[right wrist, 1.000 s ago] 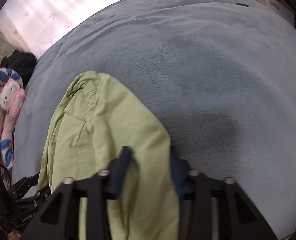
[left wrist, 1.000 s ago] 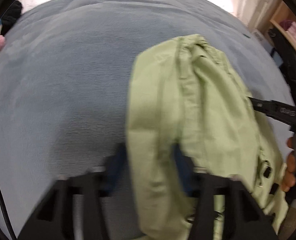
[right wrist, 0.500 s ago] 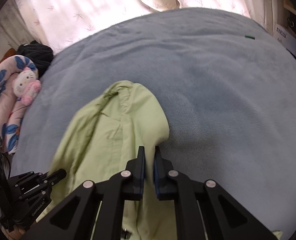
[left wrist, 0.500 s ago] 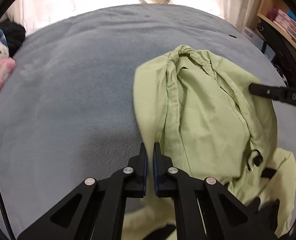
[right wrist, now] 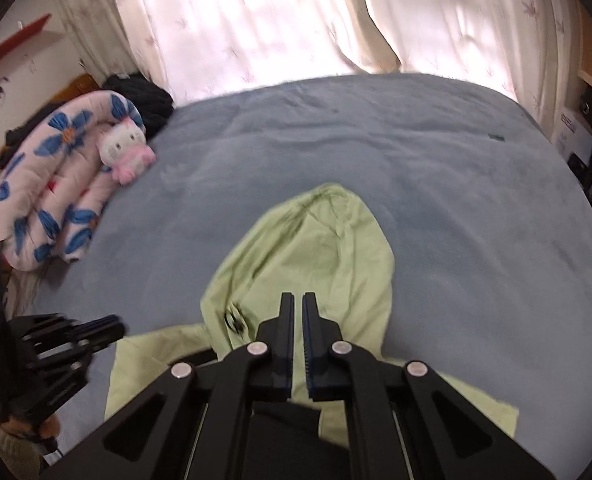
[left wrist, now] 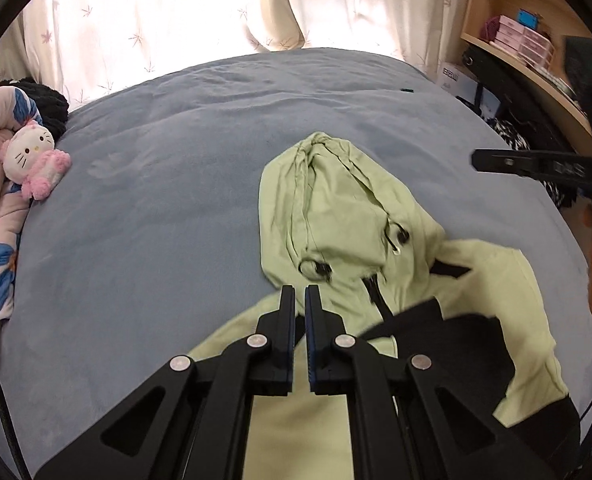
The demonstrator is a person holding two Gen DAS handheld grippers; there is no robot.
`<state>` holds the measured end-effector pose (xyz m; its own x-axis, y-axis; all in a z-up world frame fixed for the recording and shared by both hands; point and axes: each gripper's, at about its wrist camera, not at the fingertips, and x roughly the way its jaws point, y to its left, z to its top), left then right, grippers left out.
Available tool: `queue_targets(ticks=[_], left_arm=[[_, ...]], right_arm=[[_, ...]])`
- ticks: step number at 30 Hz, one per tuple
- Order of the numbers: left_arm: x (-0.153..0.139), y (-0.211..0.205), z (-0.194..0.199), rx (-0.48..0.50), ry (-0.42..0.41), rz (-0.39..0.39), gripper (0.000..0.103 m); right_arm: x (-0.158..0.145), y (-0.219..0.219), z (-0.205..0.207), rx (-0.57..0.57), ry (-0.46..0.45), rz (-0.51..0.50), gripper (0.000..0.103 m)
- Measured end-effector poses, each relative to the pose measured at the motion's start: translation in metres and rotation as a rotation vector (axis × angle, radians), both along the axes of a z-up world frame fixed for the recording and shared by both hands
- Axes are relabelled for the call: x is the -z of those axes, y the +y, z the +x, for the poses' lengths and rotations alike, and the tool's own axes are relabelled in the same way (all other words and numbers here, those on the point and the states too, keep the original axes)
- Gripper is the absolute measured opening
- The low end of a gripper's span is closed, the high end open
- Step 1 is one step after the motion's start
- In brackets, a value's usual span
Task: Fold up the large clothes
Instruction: 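Grasp the pale green hood with both grippers and lift it, then fold the held hood down over the folded body and release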
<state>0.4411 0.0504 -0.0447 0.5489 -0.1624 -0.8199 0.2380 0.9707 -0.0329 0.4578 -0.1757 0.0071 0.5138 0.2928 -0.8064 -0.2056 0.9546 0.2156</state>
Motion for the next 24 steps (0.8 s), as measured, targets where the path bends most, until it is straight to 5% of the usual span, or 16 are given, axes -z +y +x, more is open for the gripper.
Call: queue_targets(ticks=[4, 6, 8, 10, 17, 21, 22, 24], left_arm=[[0.003, -0.003, 0.0, 0.0, 0.023, 0.014, 0.01], [0.009, -0.001, 0.015, -0.021, 0.033, -0.015, 0.028], [0.018, 0.002, 0.032, -0.044, 0.034, -0.043, 0.061], [0.03, 0.006, 0.054, -0.08, 0.034, -0.065, 0.07], [0.093, 0.021, 0.138, -0.2, 0.119, -0.157, 0.07], [0.126, 0.008, 0.168, -0.168, 0.171, -0.16, 0.067], [0.132, 0.004, 0.17, -0.161, 0.179, -0.151, 0.057], [0.147, -0.005, 0.178, -0.126, 0.212, -0.168, 0.016]], right_arm=[[0.019, -0.002, 0.015, 0.045, 0.058, -0.016, 0.006], [0.032, -0.006, 0.027, 0.066, 0.094, -0.011, 0.012], [0.047, -0.011, 0.04, 0.089, 0.114, -0.008, 0.027], [0.063, -0.016, 0.054, 0.122, 0.123, -0.007, 0.048], [0.121, -0.036, 0.117, 0.225, 0.183, -0.027, 0.049], [0.151, -0.047, 0.149, 0.265, 0.201, 0.01, 0.049], [0.158, -0.047, 0.156, 0.27, 0.207, 0.015, 0.049], [0.17, -0.043, 0.168, 0.261, 0.222, 0.035, 0.049]])
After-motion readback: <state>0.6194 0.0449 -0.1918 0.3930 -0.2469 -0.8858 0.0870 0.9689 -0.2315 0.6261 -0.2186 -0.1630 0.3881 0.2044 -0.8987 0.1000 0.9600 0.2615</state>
